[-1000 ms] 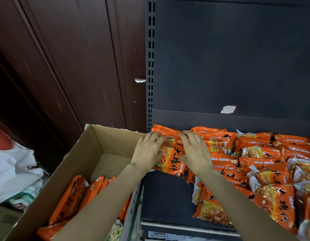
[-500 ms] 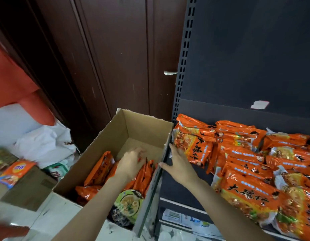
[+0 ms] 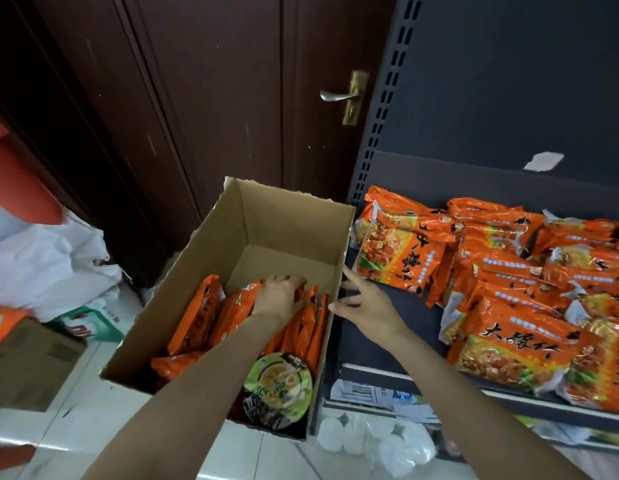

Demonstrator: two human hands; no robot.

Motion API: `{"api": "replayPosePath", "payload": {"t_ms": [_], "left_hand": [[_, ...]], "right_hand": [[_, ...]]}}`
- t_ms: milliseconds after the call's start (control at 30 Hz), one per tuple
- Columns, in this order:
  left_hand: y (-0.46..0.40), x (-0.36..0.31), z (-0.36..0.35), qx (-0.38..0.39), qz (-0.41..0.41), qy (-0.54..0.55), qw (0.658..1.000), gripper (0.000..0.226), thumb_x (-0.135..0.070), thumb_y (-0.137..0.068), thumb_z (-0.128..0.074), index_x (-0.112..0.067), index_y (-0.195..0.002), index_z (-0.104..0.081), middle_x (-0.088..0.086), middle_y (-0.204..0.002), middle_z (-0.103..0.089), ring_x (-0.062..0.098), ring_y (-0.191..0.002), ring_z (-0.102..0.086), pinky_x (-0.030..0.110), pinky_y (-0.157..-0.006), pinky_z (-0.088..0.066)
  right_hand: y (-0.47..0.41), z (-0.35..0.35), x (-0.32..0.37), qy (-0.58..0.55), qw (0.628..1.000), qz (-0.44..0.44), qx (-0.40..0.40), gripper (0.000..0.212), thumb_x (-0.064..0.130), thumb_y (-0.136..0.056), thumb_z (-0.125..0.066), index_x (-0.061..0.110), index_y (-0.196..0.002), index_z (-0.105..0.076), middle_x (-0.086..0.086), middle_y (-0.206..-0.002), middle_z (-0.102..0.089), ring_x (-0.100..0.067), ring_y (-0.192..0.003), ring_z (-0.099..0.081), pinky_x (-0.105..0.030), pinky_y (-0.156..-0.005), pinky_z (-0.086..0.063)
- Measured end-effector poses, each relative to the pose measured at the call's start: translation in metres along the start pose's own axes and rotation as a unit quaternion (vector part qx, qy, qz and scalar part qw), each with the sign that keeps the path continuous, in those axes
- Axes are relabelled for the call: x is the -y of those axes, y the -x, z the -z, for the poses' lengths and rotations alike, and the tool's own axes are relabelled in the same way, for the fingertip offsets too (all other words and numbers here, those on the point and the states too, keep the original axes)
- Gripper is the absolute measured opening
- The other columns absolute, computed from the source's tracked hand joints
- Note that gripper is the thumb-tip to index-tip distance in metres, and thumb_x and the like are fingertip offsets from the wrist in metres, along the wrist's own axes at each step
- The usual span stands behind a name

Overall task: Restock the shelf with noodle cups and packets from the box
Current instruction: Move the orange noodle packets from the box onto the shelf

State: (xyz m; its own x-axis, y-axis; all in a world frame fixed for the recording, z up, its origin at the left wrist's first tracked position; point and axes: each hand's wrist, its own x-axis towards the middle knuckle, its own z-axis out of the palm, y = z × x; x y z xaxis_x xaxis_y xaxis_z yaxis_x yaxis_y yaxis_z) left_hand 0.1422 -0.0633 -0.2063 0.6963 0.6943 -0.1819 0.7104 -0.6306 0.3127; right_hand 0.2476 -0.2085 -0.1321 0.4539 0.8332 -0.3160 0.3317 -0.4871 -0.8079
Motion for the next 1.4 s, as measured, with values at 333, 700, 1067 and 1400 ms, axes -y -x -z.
{"api": "replayPosePath", "payload": {"t_ms": [333, 700, 1067, 1400], "left_hand": [[-0.001, -0.012, 0.003, -0.007, -0.067, -0.046, 0.997, 0.02, -0.011, -0.093, -0.049, -0.021, -0.105, -0.061, 0.006, -0.113, -0.06, 0.026, -0.113, -0.047, 0.036, -0.091, -0.038], [0.027, -0.007, 0.053, -0.134, -0.114, 0.174, 0.969, 0.01, -0.011, -0.094, -0.051, -0.015, -0.093, -0.059, 0.005, -0.094, -0.054, 0.018, -0.08, -0.058, 0.027, -0.068, -0.049], [0.06, -0.013, 0.166, -0.203, -0.2, 0.307, 0.908, 0.011, -0.01, -0.091, -0.056, -0.019, -0.086, -0.059, -0.011, -0.084, -0.059, 0.004, -0.087, -0.056, 0.009, -0.078, -0.042], [0.077, -0.062, 0.198, -0.134, -0.303, 0.337, 0.881, 0.02, -0.009, -0.088, -0.061, -0.028, -0.08, -0.058, 0.001, -0.086, -0.064, 0.018, -0.084, -0.06, 0.036, -0.079, -0.051]], "right_hand": [[-0.001, -0.005, 0.0, -0.011, 1.0, -0.013, -0.017, 0.078, 0.014, -0.087, -0.065, 0.027, -0.149, -0.02, -0.003, -0.141, -0.044, -0.009, -0.093, -0.063, -0.02, -0.088, -0.045], [0.004, -0.001, 0.012, 0.017, 1.0, -0.009, -0.007, 0.074, 0.01, -0.086, -0.065, 0.028, -0.146, -0.026, -0.004, -0.142, -0.044, -0.011, -0.098, -0.06, -0.02, -0.089, -0.042], [0.017, 0.02, 0.087, 0.079, 0.979, 0.141, -0.127, 0.071, 0.024, -0.086, -0.066, 0.029, -0.146, -0.029, -0.004, -0.143, -0.034, -0.021, -0.136, -0.029, -0.044, -0.113, -0.028], [0.047, 0.087, 0.087, 0.189, 0.963, 0.163, -0.101, 0.062, 0.041, -0.065, -0.079, 0.033, -0.122, -0.058, 0.006, -0.119, -0.061, -0.019, -0.116, -0.054, -0.049, -0.103, -0.037]]}}
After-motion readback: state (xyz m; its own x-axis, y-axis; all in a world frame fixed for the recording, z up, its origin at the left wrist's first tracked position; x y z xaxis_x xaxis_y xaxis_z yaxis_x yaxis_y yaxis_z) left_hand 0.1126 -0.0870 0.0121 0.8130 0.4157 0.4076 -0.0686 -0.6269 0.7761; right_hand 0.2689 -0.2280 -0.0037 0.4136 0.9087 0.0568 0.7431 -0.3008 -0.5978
